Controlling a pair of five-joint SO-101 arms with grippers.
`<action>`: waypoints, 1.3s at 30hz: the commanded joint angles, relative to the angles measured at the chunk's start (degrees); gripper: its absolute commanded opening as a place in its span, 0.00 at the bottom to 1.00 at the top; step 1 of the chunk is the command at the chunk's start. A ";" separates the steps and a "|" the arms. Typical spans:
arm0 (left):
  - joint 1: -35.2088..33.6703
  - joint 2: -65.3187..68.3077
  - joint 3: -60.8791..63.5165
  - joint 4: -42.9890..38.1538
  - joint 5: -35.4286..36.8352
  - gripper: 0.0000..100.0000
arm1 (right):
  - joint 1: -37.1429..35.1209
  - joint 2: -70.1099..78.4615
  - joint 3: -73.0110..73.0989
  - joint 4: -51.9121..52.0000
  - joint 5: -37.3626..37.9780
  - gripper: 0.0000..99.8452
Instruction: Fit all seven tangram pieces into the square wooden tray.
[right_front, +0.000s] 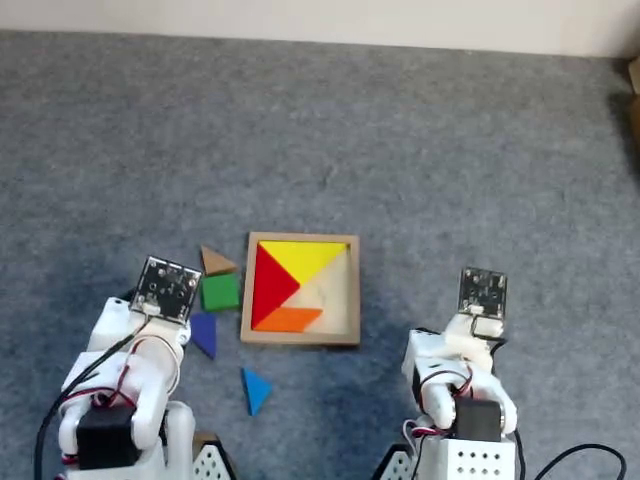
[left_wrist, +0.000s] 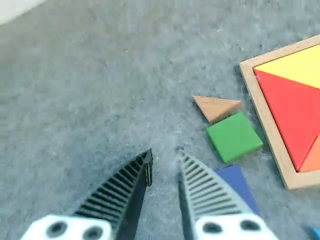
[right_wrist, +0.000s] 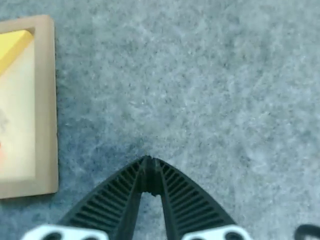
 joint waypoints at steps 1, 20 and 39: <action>-0.31 6.81 -6.11 1.32 -0.35 0.12 | 0.66 -0.75 7.16 0.48 -0.18 0.01; 1.27 67.21 -33.19 -2.20 0.18 0.34 | 0.66 -0.75 7.16 0.48 -0.09 0.01; 7.43 100.44 -53.85 -8.35 -21.54 0.25 | 0.66 -0.75 7.16 0.48 -0.09 0.01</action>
